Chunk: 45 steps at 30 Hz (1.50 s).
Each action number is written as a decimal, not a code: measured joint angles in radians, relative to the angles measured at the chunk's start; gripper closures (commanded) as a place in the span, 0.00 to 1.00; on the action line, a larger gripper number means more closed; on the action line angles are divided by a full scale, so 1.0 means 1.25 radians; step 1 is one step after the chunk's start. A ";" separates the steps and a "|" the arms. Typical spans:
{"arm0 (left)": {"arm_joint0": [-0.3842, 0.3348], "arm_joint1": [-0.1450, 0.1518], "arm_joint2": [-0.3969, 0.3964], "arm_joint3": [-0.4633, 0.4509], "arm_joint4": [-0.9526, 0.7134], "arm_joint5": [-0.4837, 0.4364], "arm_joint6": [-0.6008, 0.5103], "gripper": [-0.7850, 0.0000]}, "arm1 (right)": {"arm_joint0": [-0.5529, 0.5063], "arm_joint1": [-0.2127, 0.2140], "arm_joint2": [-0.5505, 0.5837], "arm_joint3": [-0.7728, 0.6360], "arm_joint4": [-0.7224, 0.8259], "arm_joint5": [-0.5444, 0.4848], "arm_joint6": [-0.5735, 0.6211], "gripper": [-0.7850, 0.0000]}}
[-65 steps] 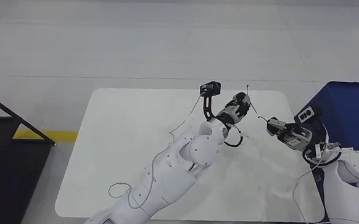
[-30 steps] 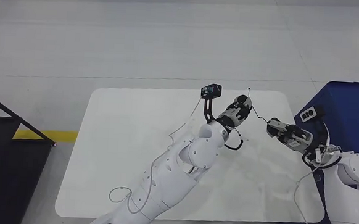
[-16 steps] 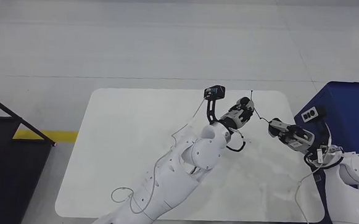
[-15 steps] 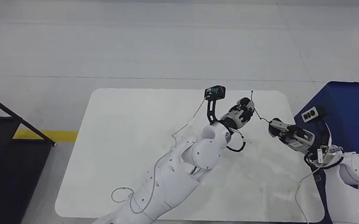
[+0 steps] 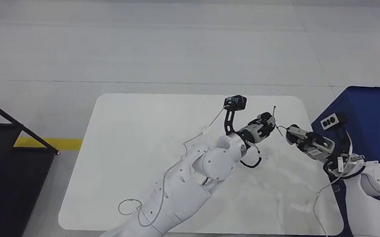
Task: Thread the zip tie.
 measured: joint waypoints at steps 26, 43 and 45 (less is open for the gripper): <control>0.072 0.008 0.029 -0.041 0.229 -0.035 0.177 0.11 | 0.095 0.015 -0.010 0.086 0.227 0.404 -0.029 1.00; 0.069 -0.013 0.039 -0.021 0.228 0.002 0.152 0.56 | 0.014 0.018 -0.021 0.003 0.160 0.209 -0.057 1.00; 0.069 -0.014 0.041 -0.020 0.232 -0.004 0.151 0.56 | 0.011 0.019 -0.021 0.000 0.160 0.207 -0.059 1.00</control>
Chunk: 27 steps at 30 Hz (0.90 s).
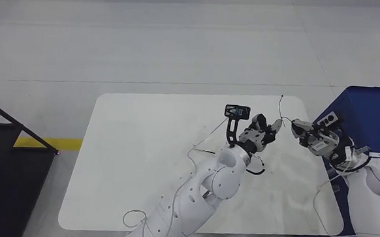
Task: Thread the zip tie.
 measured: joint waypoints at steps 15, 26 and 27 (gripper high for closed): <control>0.010 -0.005 -0.011 -0.007 0.000 -0.027 -0.032 0.73 | -0.021 0.004 -0.013 -0.025 -0.018 -0.022 -0.010 1.00; 0.016 -0.008 -0.018 -0.009 0.017 -0.026 -0.044 1.00 | -0.030 0.007 -0.006 -0.035 -0.004 -0.025 -0.015 1.00; 0.017 -0.008 -0.018 -0.010 0.018 -0.026 -0.045 1.00 | -0.031 0.008 -0.007 -0.036 -0.004 -0.024 -0.015 1.00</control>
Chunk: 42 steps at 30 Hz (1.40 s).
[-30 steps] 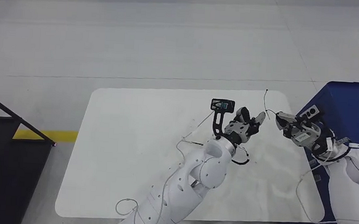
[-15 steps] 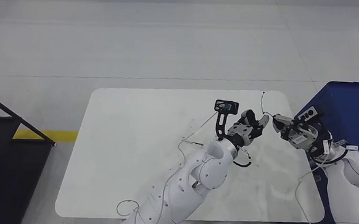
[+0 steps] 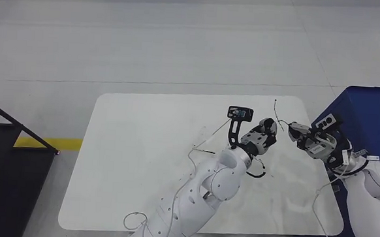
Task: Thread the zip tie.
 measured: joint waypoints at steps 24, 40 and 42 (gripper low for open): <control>0.041 0.003 -0.026 -0.046 -0.013 -0.048 -0.042 0.82 | -0.006 0.003 -0.017 -0.004 0.005 -0.010 -0.021 1.00; 0.027 -0.004 -0.030 -0.025 -0.020 -0.027 -0.039 1.00 | -0.008 0.007 -0.019 -0.007 0.007 -0.012 -0.016 1.00; 0.024 -0.005 -0.030 -0.021 -0.019 -0.027 -0.039 1.00 | -0.006 0.007 -0.020 -0.005 0.008 -0.011 -0.015 1.00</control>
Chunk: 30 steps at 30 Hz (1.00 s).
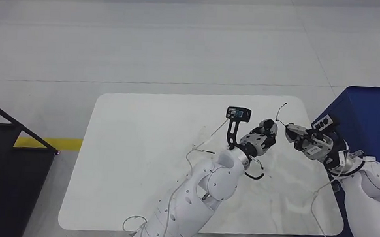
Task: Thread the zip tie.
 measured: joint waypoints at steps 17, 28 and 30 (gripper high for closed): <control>-0.021 -0.001 0.024 0.039 0.060 -0.036 -0.048 1.00 | 0.053 0.004 0.022 0.043 0.063 0.029 -0.010 1.00; -0.018 -0.001 0.032 0.042 0.086 -0.055 -0.058 1.00 | 0.062 0.007 0.024 0.058 0.078 0.033 -0.006 1.00; -0.018 0.000 0.034 0.041 0.095 -0.059 -0.064 1.00 | 0.062 0.007 0.025 0.059 0.080 0.032 -0.005 1.00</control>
